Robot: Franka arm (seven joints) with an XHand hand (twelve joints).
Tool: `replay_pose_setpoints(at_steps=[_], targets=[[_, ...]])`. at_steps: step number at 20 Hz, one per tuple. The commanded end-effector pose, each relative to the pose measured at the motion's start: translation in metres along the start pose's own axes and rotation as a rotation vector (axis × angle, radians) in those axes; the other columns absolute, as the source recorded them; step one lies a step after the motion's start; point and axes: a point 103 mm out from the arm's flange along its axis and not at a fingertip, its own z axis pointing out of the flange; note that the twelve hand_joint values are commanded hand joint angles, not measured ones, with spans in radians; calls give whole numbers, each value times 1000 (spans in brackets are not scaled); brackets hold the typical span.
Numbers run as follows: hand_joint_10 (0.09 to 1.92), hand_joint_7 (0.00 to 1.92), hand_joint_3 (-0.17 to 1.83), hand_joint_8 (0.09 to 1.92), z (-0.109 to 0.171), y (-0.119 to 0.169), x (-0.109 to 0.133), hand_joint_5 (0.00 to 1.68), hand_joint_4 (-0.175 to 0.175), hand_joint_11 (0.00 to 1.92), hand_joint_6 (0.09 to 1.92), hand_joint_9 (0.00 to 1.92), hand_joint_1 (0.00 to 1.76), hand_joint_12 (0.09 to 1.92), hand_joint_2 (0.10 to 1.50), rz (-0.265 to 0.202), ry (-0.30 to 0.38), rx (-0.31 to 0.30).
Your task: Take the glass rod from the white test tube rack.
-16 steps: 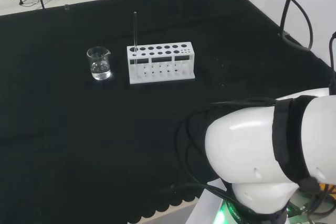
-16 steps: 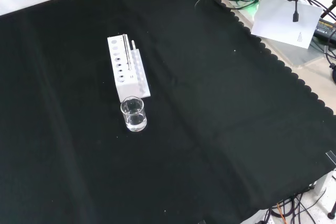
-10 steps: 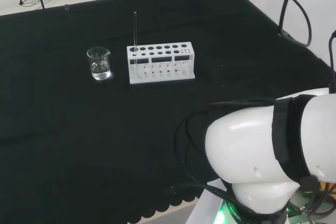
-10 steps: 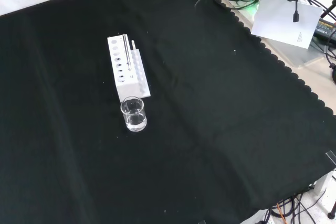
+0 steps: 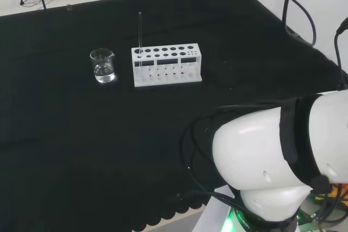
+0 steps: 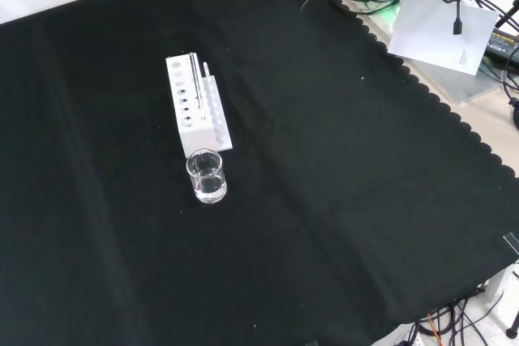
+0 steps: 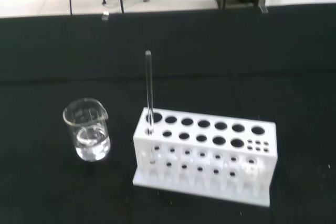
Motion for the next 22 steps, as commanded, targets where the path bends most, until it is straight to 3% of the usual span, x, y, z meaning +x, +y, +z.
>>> replay_pose_setpoints(at_steps=[1, 13, 22], targets=[[839, 0, -34, 487, 0, 54, 11, 34, -106, 0, 87, 9, 616, 1224, 1101, -55, 27, -3], [874, 0, -37, 633, 24, 123, 30, 58, -110, 0, 87, 67, 599, 1308, 1119, -137, 18, 14], [884, 0, -37, 719, 68, 170, 45, 81, -115, 0, 87, 114, 587, 1343, 1135, -187, -14, 89]])
